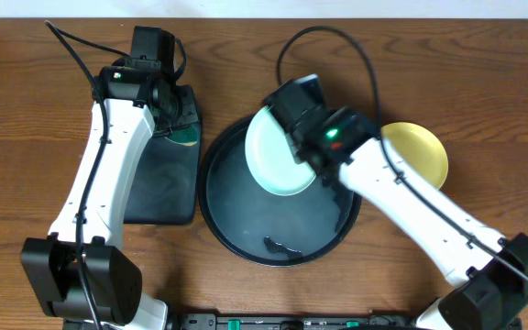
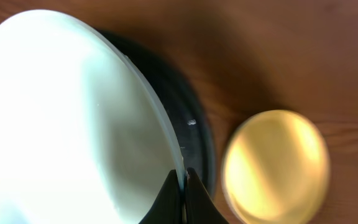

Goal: Clean dirty plates on tray and stack at the side
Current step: 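Carry the pale green plate right and stack it on the yellow plate, then lower the sponge onto the black tray and release with the left gripper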

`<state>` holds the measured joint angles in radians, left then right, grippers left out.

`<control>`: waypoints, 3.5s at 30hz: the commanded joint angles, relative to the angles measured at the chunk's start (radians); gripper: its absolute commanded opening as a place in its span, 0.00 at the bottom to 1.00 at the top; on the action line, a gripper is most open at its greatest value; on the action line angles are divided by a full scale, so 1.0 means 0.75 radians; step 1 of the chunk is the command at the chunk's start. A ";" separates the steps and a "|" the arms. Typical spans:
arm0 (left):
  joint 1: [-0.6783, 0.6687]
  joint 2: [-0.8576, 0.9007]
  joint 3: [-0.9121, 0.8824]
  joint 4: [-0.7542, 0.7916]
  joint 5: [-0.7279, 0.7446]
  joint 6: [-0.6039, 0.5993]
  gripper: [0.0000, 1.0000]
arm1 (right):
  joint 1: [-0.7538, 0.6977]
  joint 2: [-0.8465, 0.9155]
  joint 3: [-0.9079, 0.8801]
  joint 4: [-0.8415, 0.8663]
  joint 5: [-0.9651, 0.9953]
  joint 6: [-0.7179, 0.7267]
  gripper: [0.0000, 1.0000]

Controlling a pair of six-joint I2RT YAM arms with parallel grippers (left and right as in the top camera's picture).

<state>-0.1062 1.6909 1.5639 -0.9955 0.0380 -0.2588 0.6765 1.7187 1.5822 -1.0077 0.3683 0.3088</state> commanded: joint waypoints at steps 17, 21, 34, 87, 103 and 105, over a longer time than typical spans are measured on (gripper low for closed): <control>0.007 0.003 -0.006 -0.015 -0.017 -0.007 0.08 | -0.976 -0.254 -0.055 -0.121 -0.650 -0.105 0.01; 0.007 0.003 -0.006 -0.015 -0.017 -0.007 0.08 | -1.097 -0.254 -0.193 -0.064 -0.593 -0.104 0.01; 0.007 0.003 -0.006 -0.014 -0.017 -0.007 0.08 | -1.219 -0.249 -0.722 0.457 -0.557 -0.104 0.01; 0.150 0.103 -0.065 -0.047 -0.116 0.229 0.72 | -1.084 -0.262 -0.268 -0.051 -0.687 -0.219 0.91; 0.150 -0.172 -0.065 -0.048 -0.117 0.230 0.74 | -1.084 -0.556 0.132 -0.357 -0.789 -0.244 0.99; 0.150 -0.172 -0.065 -0.048 -0.117 0.230 0.74 | -1.084 -0.634 0.132 -0.358 -0.793 -0.244 0.99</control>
<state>0.0002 1.5578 1.5040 -1.0256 -0.0338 -0.0906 -0.1463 1.3083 1.6592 -1.2678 -0.1879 0.1368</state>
